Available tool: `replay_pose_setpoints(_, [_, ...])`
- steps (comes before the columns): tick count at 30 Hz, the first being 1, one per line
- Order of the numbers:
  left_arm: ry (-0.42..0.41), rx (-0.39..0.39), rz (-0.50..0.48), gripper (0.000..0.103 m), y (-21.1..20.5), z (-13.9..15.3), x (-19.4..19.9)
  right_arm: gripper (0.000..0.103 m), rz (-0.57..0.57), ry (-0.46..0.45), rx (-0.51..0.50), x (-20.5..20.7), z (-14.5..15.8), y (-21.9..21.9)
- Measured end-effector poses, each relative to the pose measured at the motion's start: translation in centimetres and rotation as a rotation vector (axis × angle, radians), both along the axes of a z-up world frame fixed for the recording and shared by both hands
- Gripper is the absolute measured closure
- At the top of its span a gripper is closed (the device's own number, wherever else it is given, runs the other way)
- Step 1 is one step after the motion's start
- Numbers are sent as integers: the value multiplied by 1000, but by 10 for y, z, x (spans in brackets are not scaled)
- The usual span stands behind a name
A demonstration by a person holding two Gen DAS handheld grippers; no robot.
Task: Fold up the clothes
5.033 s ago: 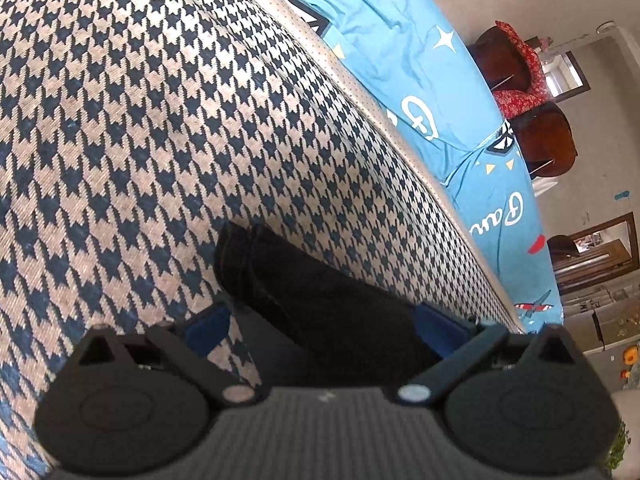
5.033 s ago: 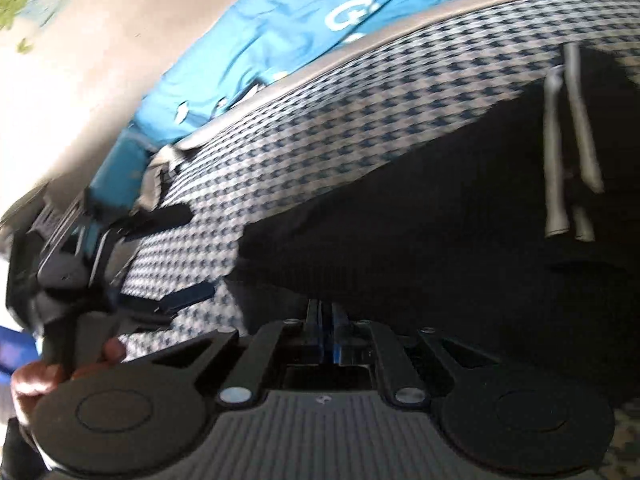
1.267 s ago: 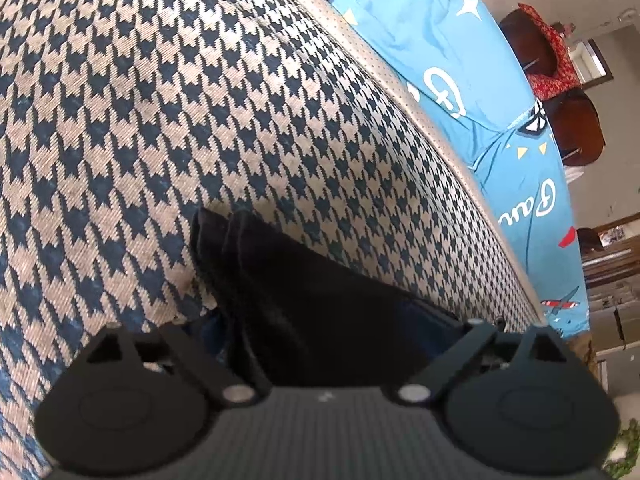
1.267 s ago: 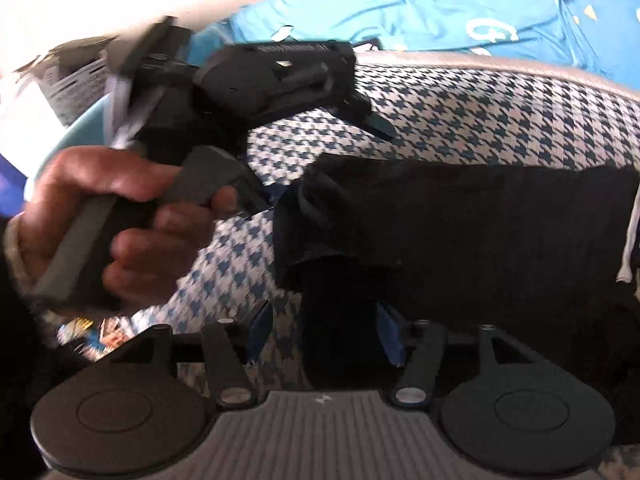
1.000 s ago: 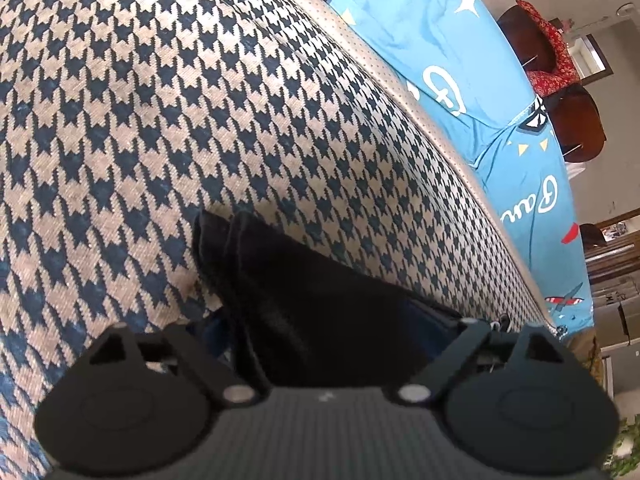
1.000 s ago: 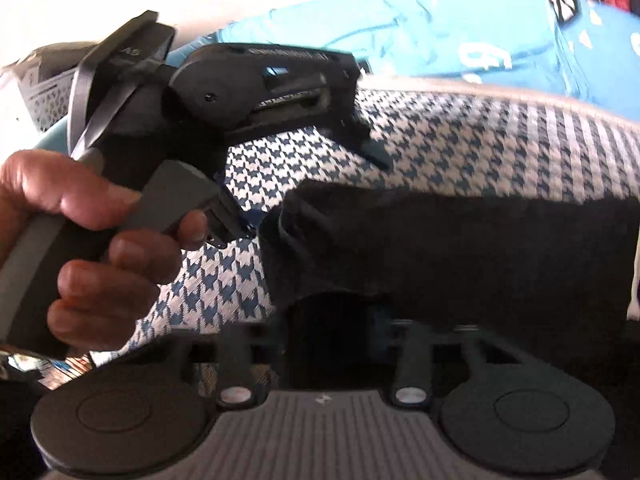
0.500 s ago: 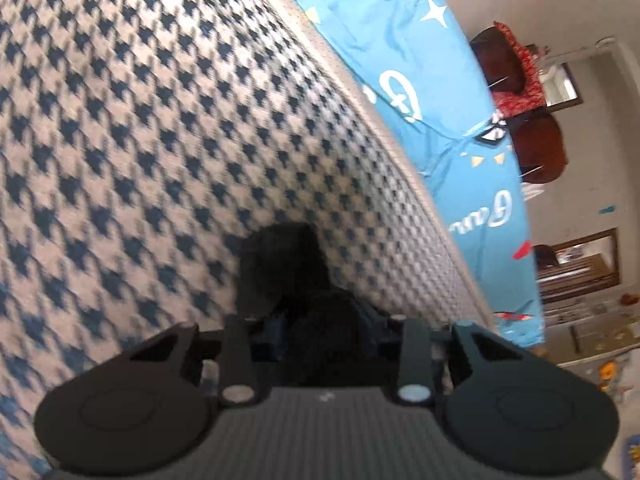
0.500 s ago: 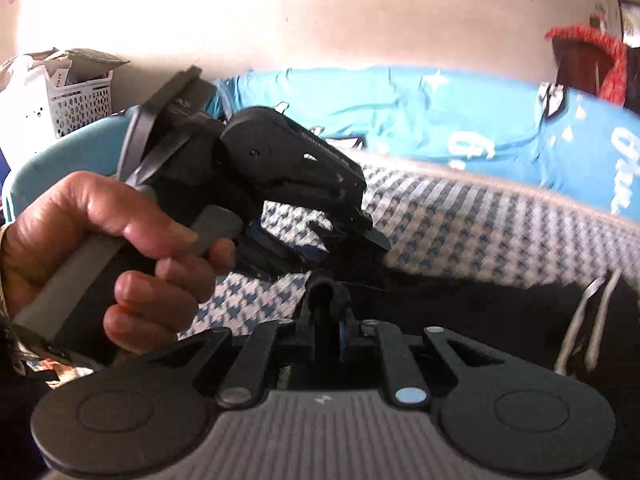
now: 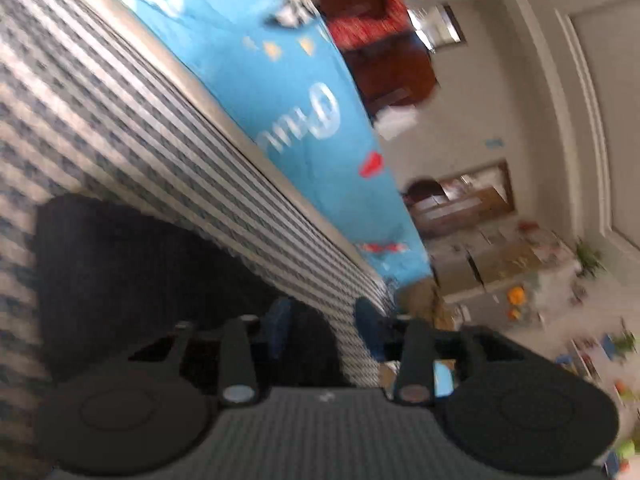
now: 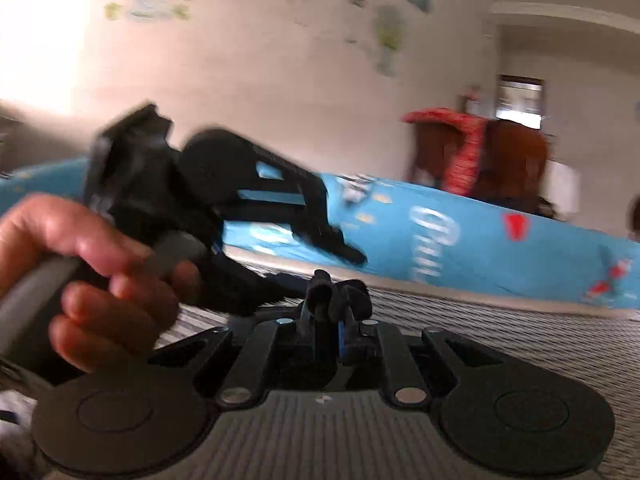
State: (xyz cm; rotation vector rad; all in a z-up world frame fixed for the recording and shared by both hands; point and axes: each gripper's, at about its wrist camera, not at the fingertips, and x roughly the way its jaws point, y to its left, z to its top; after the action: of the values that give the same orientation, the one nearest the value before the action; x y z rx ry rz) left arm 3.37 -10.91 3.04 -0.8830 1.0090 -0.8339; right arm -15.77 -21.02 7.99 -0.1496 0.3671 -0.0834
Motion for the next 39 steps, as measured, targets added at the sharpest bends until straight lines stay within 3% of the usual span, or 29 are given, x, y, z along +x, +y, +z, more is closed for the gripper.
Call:
replay_pose_setpoints(2, [3, 25, -13, 20, -16, -6, -3, 91, -81, 94, -9, 6, -9, -19])
replay_pose_setpoints(5, [9, 99, -2, 8, -21, -12, -8, 80, -200, 239, 15, 18, -19, -46])
replay_pose_setpoints(7, [2, 95, 11, 6, -14, -10, -9, 76, -286, 254, 52, 21, -16, -63])
replay_pose_setpoints(9, [-26, 93, 31, 2, -6, -4, -10, 76, -304, 224, 60, 17, -10, -75])
replay_pose_setpoints(14, [-63, 141, 75, 0, 27, 4, -13, 76, -266, 206, -6, 14, -12, -71])
replay_pose_setpoints(24, [-10, 198, 136, 0, 49, -5, -8, 75, -242, 361, 112, 11, -33, -84])
replay_pose_setpoints(32, [-31, 285, 149, 0, 74, 2, -25, 75, -151, 368, 108, 18, -34, -64])
replay_pose_setpoints(35, [-64, 318, 168, 0, 85, 12, -46, 68, -96, 365, 155, 20, -31, -58])
replay_pose_setpoints(39, [-100, 345, 196, 0, 99, 28, -79, 66, 17, 364, 276, 20, -29, -48])
